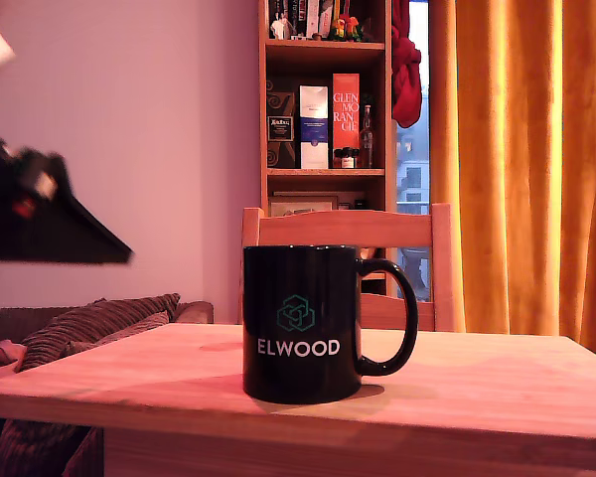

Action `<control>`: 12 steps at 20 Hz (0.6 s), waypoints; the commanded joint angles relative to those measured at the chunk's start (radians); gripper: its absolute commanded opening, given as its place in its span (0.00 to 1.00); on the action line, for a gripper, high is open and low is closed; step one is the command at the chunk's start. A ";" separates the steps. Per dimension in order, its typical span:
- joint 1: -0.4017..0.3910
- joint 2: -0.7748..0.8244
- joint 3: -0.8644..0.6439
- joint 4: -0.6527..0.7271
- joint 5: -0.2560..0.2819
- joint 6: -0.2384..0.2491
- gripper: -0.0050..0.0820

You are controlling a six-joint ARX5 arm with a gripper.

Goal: Pick up the coffee capsules on the table and drop them inside the coffee cup

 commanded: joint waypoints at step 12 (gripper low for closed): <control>0.000 0.225 -0.014 0.283 0.002 0.059 0.59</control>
